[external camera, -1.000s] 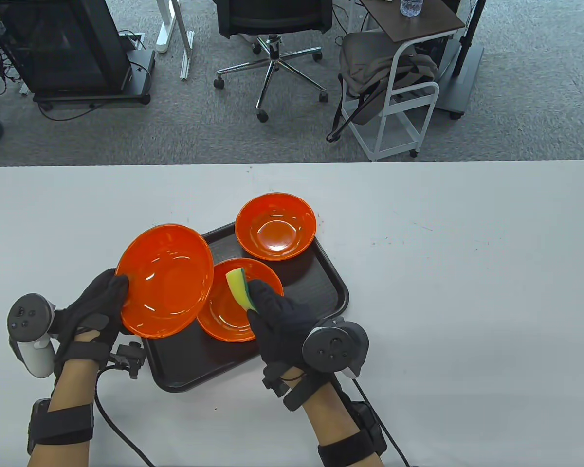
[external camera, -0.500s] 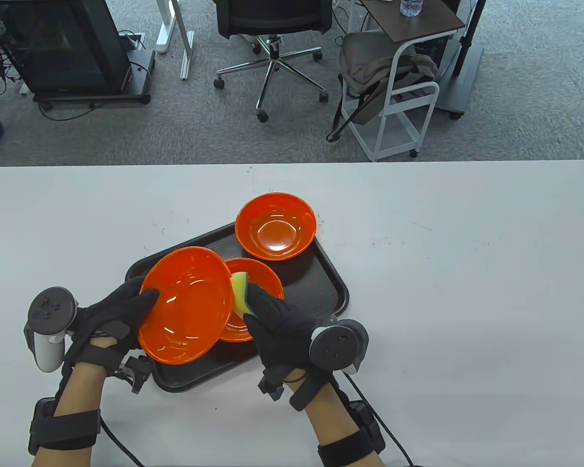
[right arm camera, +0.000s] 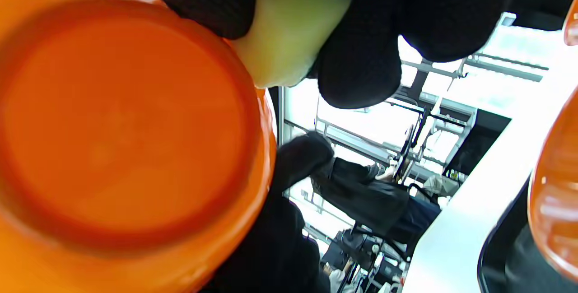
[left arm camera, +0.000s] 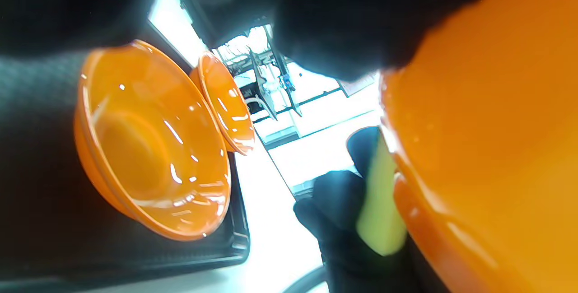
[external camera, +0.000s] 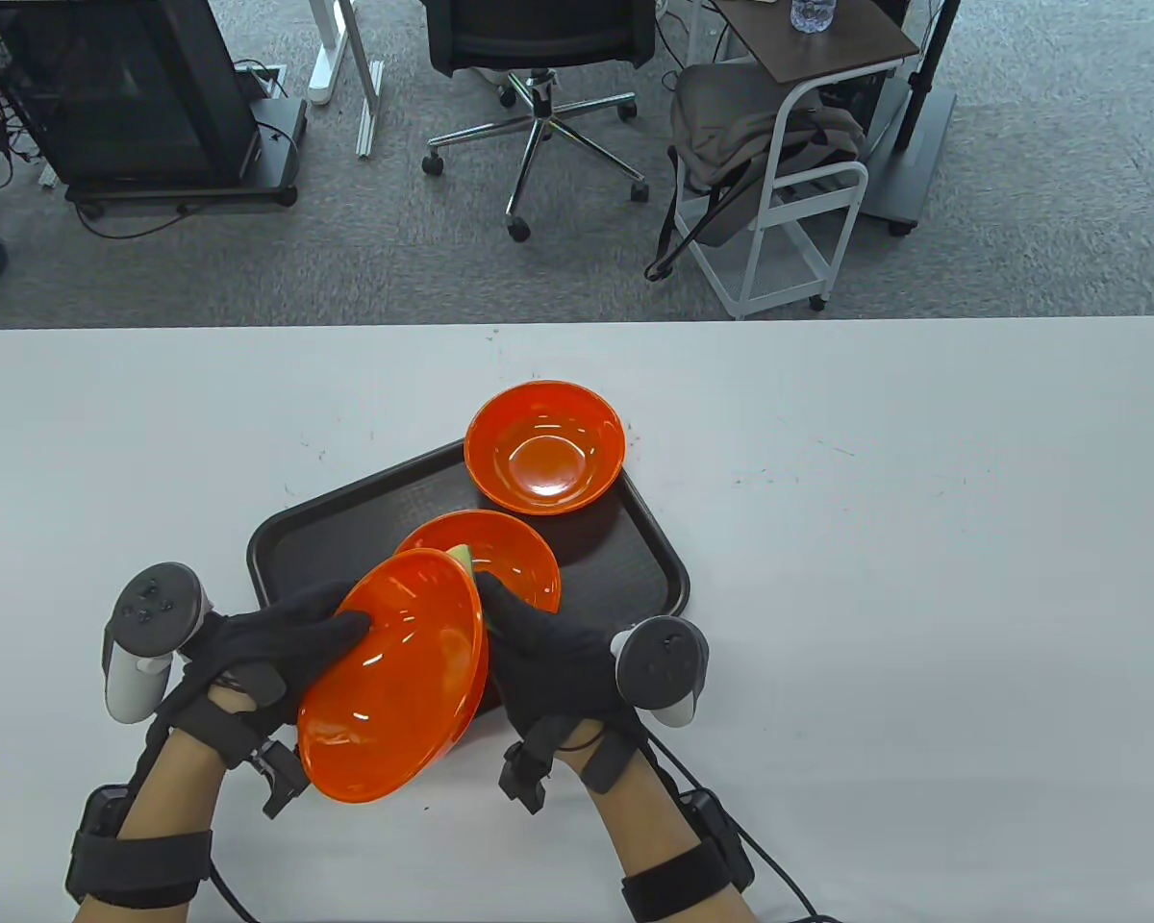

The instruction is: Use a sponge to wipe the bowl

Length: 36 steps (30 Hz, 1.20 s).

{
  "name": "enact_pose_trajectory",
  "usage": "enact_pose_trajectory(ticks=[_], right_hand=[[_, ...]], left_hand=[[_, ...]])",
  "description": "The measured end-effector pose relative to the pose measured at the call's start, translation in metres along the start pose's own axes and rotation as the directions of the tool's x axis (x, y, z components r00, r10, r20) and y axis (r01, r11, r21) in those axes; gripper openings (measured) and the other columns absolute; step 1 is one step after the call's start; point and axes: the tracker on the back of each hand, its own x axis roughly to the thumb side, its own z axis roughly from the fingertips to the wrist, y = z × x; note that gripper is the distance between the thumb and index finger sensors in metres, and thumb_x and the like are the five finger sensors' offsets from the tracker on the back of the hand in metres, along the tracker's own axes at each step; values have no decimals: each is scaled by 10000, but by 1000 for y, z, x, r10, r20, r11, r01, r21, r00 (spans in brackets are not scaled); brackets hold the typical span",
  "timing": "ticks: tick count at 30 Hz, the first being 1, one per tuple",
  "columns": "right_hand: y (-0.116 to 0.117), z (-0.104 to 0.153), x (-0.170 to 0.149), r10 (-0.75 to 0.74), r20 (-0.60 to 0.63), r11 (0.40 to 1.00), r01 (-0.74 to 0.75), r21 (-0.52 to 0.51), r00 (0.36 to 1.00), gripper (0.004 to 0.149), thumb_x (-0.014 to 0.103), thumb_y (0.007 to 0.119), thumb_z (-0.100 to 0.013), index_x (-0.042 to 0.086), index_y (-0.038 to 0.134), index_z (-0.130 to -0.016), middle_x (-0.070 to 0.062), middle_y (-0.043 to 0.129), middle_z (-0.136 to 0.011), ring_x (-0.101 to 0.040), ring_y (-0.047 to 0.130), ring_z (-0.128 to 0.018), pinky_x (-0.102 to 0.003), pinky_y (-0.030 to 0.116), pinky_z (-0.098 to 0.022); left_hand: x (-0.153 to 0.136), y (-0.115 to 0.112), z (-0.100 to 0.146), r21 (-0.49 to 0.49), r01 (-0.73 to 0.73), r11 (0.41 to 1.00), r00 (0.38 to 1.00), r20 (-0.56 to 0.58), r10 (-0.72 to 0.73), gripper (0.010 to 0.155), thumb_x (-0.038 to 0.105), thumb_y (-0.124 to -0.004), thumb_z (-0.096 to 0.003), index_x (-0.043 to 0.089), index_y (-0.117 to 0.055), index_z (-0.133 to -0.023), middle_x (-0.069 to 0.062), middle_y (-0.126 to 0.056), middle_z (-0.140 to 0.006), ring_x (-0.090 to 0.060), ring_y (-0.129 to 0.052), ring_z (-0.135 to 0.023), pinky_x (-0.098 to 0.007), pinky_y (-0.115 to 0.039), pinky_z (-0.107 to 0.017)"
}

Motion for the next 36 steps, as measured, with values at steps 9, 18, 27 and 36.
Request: enact_pose_trajectory(ticks=[9, 18, 27, 36], right_hand=[[21, -1, -5, -136, -62, 988, 140, 66, 989, 506, 284, 767, -536, 38, 580, -937, -247, 840, -875, -350, 998, -616, -570, 789, -453], [37, 0, -5, -283, -126, 945, 299, 136, 951, 514, 289, 767, -540, -4, 578, -917, -269, 851, -840, -345, 1018, -588, -562, 797, -442], [54, 0, -1, -323, -165, 913, 353, 206, 932, 544, 317, 769, -547, -68, 568, -875, -290, 868, -785, -331, 1052, -548, -540, 822, -418], [48, 0, 3, -320, -145, 926, 341, 161, 936, 550, 327, 760, -553, -92, 570, -855, -296, 880, -753, -327, 1069, -522, -532, 839, -398]], left_hand=[[4, -8, -1, 71, 3, 997, 997, 78, -8, 598, 566, -785, -506, 172, -784, -957, 35, -997, -246, -43, -902, 65, -318, -926, -80], [8, -9, 3, 247, -11, 969, 988, 150, -27, 599, 578, -759, -513, 175, -777, -956, 46, -993, -254, -34, -906, 58, -309, -928, -86], [-3, 17, 11, 455, -45, 889, 994, 108, -4, 561, 543, -772, -512, 145, -809, -906, 42, -994, -271, -53, -919, 30, -326, -926, -107], [-16, 37, 17, 560, -60, 826, 997, 66, 27, 538, 483, -784, -513, 106, -779, -897, 5, -997, -369, -96, -960, -56, -368, -921, -186]])
